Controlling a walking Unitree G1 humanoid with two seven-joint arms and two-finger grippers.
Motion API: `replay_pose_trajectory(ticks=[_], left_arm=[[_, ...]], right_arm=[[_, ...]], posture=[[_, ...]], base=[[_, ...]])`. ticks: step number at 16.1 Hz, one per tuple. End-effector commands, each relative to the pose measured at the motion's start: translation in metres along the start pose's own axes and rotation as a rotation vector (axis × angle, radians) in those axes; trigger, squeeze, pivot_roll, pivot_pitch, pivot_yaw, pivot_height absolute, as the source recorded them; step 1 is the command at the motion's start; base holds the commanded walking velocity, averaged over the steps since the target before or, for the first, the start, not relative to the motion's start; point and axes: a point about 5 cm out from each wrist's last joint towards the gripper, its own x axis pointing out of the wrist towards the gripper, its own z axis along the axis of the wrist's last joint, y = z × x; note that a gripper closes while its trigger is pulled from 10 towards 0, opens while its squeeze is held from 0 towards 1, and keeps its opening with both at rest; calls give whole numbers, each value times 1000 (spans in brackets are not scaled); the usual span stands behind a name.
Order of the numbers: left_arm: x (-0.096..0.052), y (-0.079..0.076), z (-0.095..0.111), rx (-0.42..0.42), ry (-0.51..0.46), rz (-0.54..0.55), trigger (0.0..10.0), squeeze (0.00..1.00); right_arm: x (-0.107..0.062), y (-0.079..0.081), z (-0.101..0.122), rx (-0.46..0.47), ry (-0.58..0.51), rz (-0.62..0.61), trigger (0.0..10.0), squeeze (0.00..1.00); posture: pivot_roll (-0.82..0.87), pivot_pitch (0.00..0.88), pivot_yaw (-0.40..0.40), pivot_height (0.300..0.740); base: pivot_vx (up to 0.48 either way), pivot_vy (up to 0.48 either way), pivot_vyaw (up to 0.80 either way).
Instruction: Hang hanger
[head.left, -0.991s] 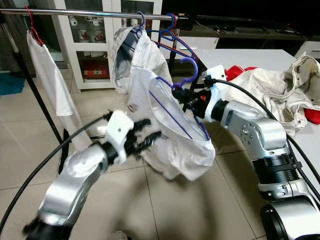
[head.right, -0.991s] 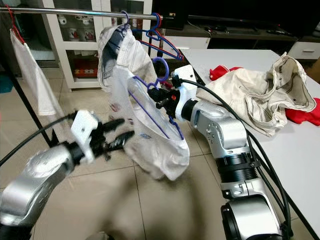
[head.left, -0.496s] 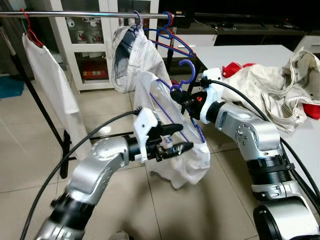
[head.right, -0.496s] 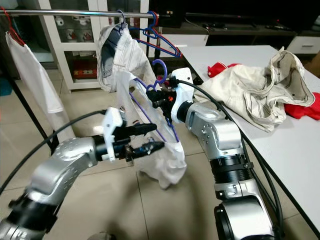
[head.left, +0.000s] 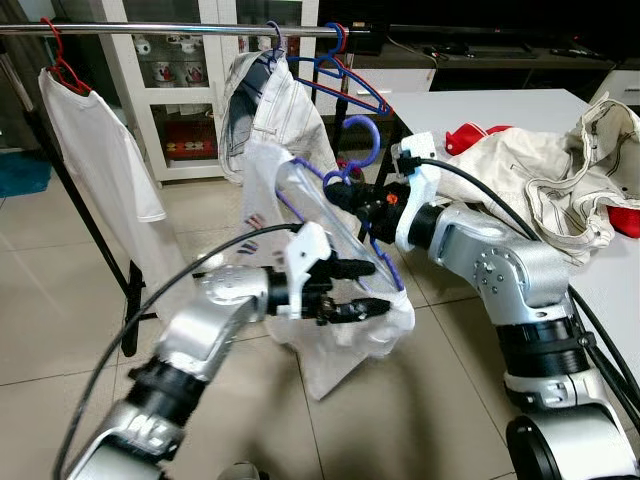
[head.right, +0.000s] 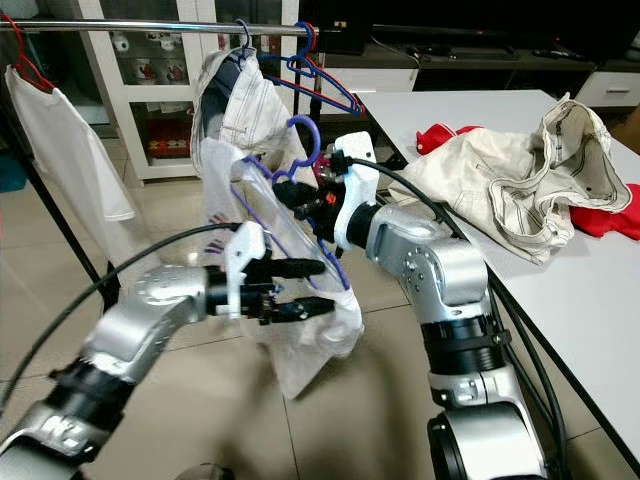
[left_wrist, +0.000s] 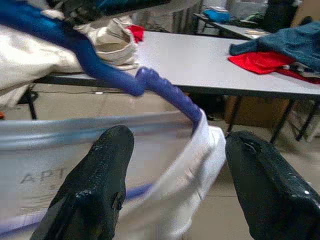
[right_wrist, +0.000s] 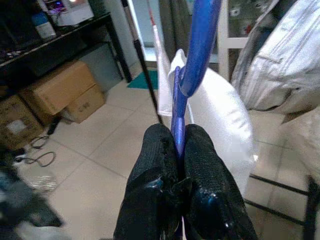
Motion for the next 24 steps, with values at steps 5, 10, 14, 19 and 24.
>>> replay_pose_trajectory(ticks=[5, 10, 14, 19, 24], left_arm=[[11, 2, 0, 51, 28, -69, 0, 0], [16, -5, -5, 49, 24, -120, 0, 0], [20, -5, -10, 46, 31, -107, 0, 0], [23, -4, -14, 51, 45, -100, 0, 0], [24, 0, -5, 52, -27, -55, 0, 0]], right_arm=[[-5, 7, 7, -10, -12, 39, 10000, 0], [-7, 6, 7, -2, -11, 33, 10000, 0], [-7, 7, 9, 2, -13, 40, 10000, 0], [-8, 7, 11, 4, -17, 41, 10000, 0], [-8, 5, 9, -13, 1, 38, 10000, 0]], posture=[[14, 0, -39, 740], [13, 0, -43, 740], [9, 0, -44, 740], [3, 0, -49, 740], [3, 0, -56, 740]], base=[[0, 0, 0], [0, 0, 0], [0, 0, 0], [0, 0, 0], [0, 0, 0]])
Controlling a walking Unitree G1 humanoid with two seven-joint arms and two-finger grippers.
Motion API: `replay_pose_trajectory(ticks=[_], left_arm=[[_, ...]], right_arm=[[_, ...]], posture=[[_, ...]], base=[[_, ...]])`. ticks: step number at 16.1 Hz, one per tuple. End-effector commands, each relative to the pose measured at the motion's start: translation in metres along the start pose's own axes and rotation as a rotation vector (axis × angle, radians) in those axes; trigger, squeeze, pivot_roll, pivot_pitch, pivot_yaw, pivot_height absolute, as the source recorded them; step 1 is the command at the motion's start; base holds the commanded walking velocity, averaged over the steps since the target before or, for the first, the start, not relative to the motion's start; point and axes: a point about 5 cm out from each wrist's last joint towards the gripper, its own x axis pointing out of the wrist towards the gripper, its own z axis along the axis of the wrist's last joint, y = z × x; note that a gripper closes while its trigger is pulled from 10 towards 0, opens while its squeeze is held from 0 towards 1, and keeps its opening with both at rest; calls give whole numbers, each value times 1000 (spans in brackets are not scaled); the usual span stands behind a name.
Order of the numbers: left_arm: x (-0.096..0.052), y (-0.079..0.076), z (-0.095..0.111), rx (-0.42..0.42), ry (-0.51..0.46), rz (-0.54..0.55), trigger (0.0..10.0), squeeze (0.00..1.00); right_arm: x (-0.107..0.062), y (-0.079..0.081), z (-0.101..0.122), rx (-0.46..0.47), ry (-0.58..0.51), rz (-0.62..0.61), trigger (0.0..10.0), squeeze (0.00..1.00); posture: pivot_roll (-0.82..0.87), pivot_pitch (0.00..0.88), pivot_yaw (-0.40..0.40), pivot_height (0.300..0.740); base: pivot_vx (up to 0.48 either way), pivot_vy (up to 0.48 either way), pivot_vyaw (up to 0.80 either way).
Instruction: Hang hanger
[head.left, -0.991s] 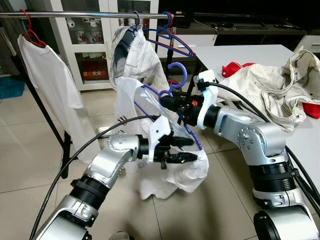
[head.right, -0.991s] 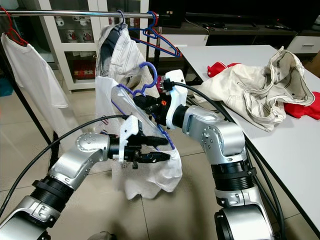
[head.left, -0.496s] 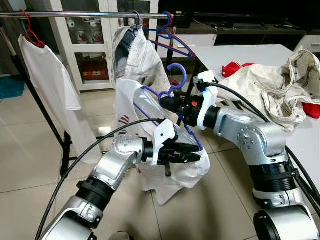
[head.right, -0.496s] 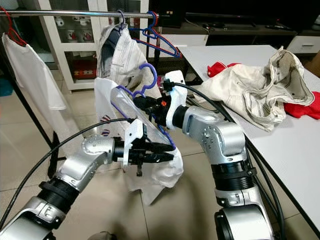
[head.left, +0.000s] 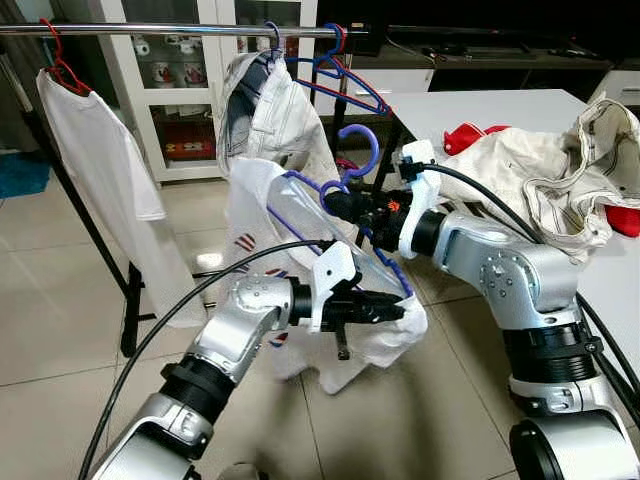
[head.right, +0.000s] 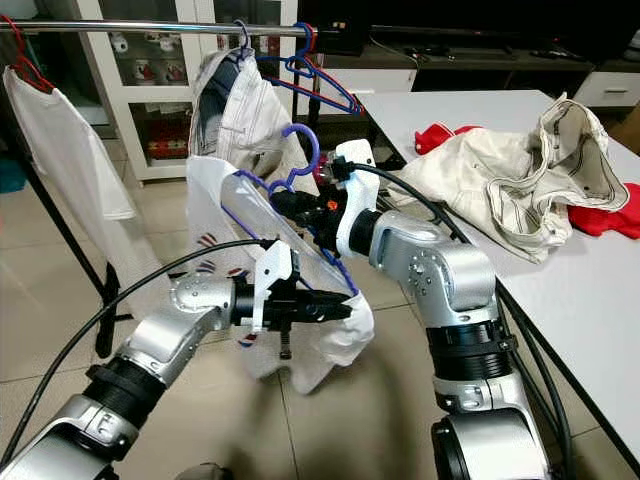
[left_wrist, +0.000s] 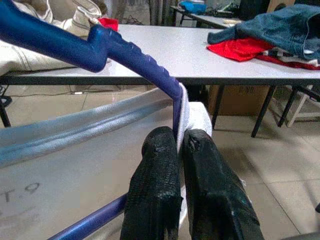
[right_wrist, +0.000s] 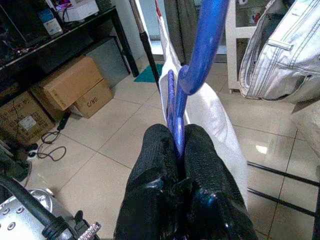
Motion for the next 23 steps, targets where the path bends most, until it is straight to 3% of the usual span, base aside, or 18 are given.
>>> replay_pose_trajectory(ticks=[1, 6, 11, 12, 13, 15, 16, 17, 18, 19, 20, 23], left_arm=[[-3, 7, 14, 37, -47, 33, 0, 0], [-8, 4, 40, 69, -150, 41, 0, 0], [-10, 2, 31, 88, -81, 48, 0, 0], [-9, 3, 33, 108, -82, 63, 3294, 0], [-9, 4, 33, 122, -71, 78, 10000, 0], [-8, 7, 31, 126, -54, 105, 10000, 0], [-8, 7, 31, 123, -60, 109, 10000, 243], [-9, 8, 33, 117, -67, 106, 10000, 1000], [-9, 8, 33, 124, -69, 119, 10000, 1000], [-8, 9, 33, 127, -70, 124, 10000, 827], [-8, 9, 33, 128, -71, 124, 10000, 0], [-8, 7, 31, 115, -71, 107, 10000, 0]], right_arm=[[-3, 3, 8, -57, -10, 14, 10000, 0], [-4, -2, -6, -82, 54, -10, 10000, 0], [-3, -5, -13, -113, 87, -30, 10000, 0], [-3, -5, -13, -120, 90, -33, 10000, 0], [-3, -6, -13, -122, 91, -33, 10000, 0], [-3, -5, -13, -123, 87, -32, 10000, 0], [-3, -5, -12, -125, 84, -32, 10000, 0], [-4, -6, -12, -126, 82, -33, 10000, 0], [-4, -6, -11, -126, 80, -33, 10000, 0], [-4, -6, -11, -126, 78, -32, 10000, 0], [-4, -6, -11, -126, 78, -31, 10000, 0], [-4, -6, -10, -127, 74, -29, 10000, 0]], posture=[[2, 0, -56, 740], [6, 0, -59, 740], [7, 0, -59, 740], [7, 0, -60, 740], [7, 0, -60, 740], [4, 0, -59, 740], [4, 0, -59, 740], [3, 0, -57, 740], [3, 0, -58, 740], [3, 0, -58, 740], [3, 0, -58, 740], [3, 0, -58, 740]], base=[[0, 0, 0], [0, 0, 0], [0, 0, 0], [0, 0, 0], [0, 0, 0], [0, 0, 0], [0, 0, 0], [0, 0, 0], [0, 0, 0], [0, 0, 0], [0, 0, 0], [0, 0, 0]])
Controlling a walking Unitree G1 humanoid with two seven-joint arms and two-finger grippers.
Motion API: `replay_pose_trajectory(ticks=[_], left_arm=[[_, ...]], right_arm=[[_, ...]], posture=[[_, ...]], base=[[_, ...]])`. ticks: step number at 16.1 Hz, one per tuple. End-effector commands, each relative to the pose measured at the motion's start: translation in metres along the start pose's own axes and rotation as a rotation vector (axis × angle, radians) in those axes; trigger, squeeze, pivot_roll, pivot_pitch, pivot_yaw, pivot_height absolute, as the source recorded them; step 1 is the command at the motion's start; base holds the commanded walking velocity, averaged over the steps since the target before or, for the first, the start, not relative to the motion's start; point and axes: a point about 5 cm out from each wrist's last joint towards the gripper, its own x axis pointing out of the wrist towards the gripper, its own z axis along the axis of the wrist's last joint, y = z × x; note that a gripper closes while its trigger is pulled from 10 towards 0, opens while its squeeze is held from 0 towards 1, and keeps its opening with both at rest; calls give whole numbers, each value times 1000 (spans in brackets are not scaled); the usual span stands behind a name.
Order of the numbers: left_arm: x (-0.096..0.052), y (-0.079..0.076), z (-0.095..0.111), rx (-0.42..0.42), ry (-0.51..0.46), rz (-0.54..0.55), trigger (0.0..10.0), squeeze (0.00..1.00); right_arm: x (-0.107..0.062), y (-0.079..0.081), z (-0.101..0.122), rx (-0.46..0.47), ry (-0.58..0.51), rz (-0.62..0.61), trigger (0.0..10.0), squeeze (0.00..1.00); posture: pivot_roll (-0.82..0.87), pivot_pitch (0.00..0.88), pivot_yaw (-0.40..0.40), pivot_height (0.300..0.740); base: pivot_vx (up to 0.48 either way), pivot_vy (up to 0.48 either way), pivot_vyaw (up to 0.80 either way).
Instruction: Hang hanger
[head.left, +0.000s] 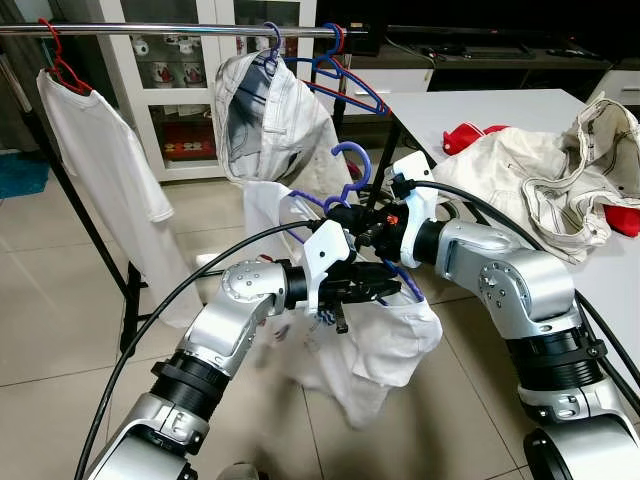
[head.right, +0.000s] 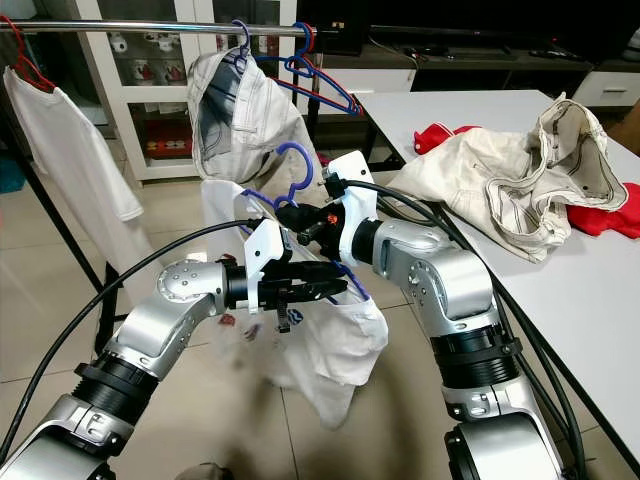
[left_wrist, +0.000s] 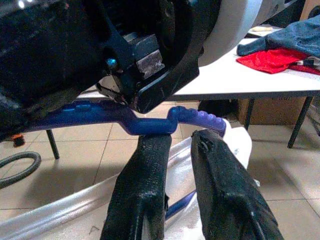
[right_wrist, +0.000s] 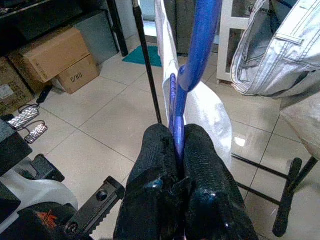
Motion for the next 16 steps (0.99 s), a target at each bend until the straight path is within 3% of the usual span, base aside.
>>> replay_pose_trajectory(ticks=[1, 2, 3, 5, 6, 11, 15, 16], left_arm=[[3, -1, 9, 23, -36, -18, 10000, 0], [3, -2, 8, 1, -33, -34, 10000, 0], [4, -4, 6, -11, -28, -51, 10000, 1000], [7, -9, 2, -23, -22, -74, 10000, 1000], [10, -10, -3, -4, 2, -72, 10000, 0], [16, -9, -10, 25, 44, -72, 10000, 0], [21, -16, -14, -3, 43, -121, 10000, 0], [21, -17, -14, -6, 37, -128, 8588, 0]], right_arm=[[-2, -2, 2, -3, -1, -7, 10000, 0], [-2, -2, 2, -4, -1, -5, 10000, 0], [-2, -2, 2, -4, -1, -5, 10000, 0], [-2, -1, 2, -3, -1, -2, 10000, 0], [-1, 0, 3, 1, -6, 7, 10000, 0], [-2, 2, 5, 3, -16, 29, 10000, 0], [-3, 3, 7, 4, -23, 38, 10000, 0], [-3, 3, 7, 4, -23, 38, 10000, 0]], posture=[[3, 0, -58, 740], [3, 0, -58, 740], [3, 0, -59, 740], [3, 0, -59, 740], [-1, 0, -58, 740], [-6, 0, -57, 740], [-12, 0, -57, 740], [-11, 0, -58, 740]], base=[[0, 0, 0], [0, 0, 0], [0, 0, 0], [0, 0, 0], [0, 0, 0], [0, 0, 0], [0, 0, 0], [0, 0, 0]])
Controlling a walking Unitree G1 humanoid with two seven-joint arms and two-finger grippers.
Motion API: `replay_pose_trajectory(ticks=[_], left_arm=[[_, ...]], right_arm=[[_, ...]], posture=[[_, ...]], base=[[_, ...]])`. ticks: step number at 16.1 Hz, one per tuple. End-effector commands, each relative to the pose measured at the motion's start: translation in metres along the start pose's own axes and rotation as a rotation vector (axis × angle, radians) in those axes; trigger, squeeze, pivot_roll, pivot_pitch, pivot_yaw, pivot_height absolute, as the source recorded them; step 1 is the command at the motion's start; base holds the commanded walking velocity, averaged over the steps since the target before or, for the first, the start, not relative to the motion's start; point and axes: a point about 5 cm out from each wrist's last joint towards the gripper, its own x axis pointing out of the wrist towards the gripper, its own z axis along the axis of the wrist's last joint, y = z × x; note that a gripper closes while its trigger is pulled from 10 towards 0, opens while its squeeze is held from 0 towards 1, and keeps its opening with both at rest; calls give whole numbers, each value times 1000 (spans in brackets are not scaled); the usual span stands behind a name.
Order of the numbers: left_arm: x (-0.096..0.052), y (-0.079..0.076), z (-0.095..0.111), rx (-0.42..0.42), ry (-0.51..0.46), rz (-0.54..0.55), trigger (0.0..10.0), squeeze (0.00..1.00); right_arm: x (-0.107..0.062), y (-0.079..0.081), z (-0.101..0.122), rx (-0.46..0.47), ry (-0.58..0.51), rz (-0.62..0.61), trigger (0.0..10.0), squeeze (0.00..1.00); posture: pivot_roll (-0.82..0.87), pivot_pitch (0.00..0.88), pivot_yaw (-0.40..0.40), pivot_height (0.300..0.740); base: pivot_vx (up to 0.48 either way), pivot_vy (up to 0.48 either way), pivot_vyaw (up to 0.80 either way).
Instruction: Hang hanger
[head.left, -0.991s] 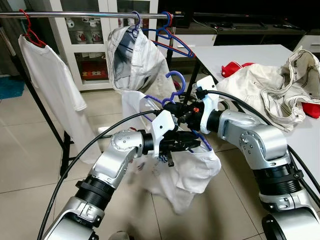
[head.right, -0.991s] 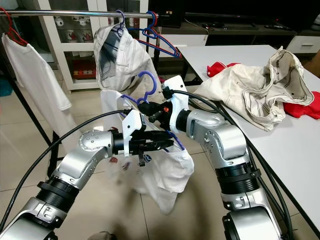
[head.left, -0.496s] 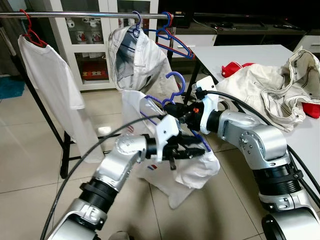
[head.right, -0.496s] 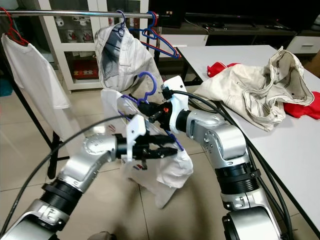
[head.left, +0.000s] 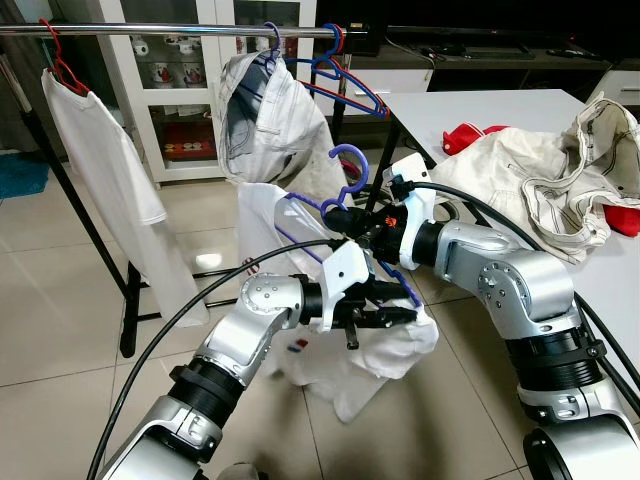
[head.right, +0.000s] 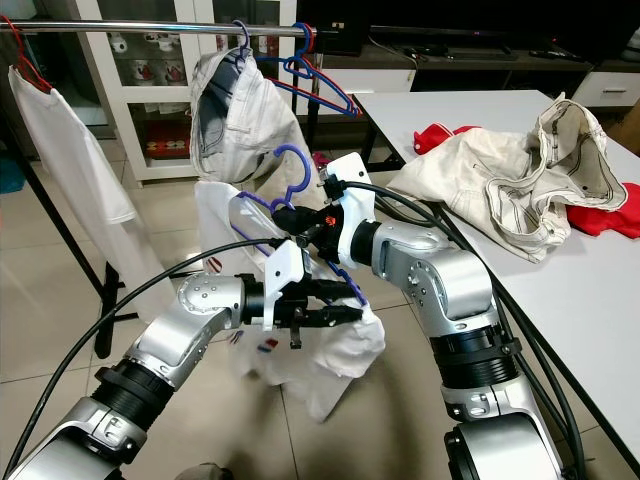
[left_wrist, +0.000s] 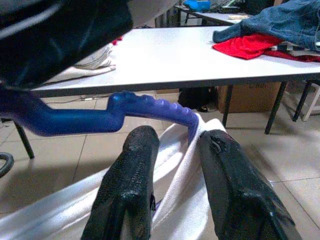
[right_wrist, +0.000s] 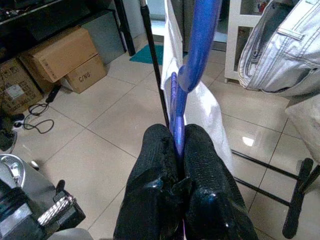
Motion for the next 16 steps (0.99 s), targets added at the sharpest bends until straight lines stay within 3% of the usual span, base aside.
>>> replay_pose_trajectory(ticks=[1, 3, 4, 5, 7, 8, 9, 11, 12, 16], left_arm=[[4, -3, 0, -2, 3, -31, 6667, 0], [3, -6, -7, 2, 45, -51, 6706, 0], [2, -6, -8, 5, 53, -53, 7412, 0], [3, -6, -9, 6, 56, -56, 10000, 0], [2, -4, -6, -19, 31, -40, 10000, 0], [1, -3, -4, -51, 12, -35, 10000, 86], [-1, 0, 0, -61, -13, -26, 10000, 1000], [-6, 4, 6, -55, -44, -2, 10000, 1000], [-10, 5, 10, -60, -60, 1, 10000, 0], [-11, -8, 10, -114, -50, -88, 10000, 0]], right_arm=[[-4, 1, 7, -13, -26, 6, 10000, 0], [-2, 2, 8, -12, -24, 12, 10000, 0], [-2, 2, 8, -11, -25, 13, 10000, 0], [-2, 2, 8, -11, -26, 14, 10000, 0], [-2, 2, 9, -11, -27, 13, 10000, 0], [-2, 2, 9, -11, -27, 13, 10000, 0], [-2, 2, 9, -11, -26, 11, 10000, 0], [-3, 1, 8, -9, -22, 8, 10000, 0], [-4, 1, 8, -8, -19, 8, 10000, 0], [-4, 0, 8, -14, -8, 19, 10000, 0]], posture=[[-9, 0, -60, 740], [-9, 0, -61, 740], [-9, 0, -61, 740], [-9, 0, -61, 740], [-11, 0, -60, 740], [-12, 0, -60, 740], [-13, 0, -61, 740], [-15, 0, -63, 740], [-15, 0, -70, 740], [-17, 0, -88, 740]], base=[[0, 0, 0], [0, 0, 0], [0, 0, 0], [0, 0, 0], [0, 0, 0], [0, 0, 0], [0, 0, 0], [0, 0, 0], [0, 0, 0], [0, 0, 0]])
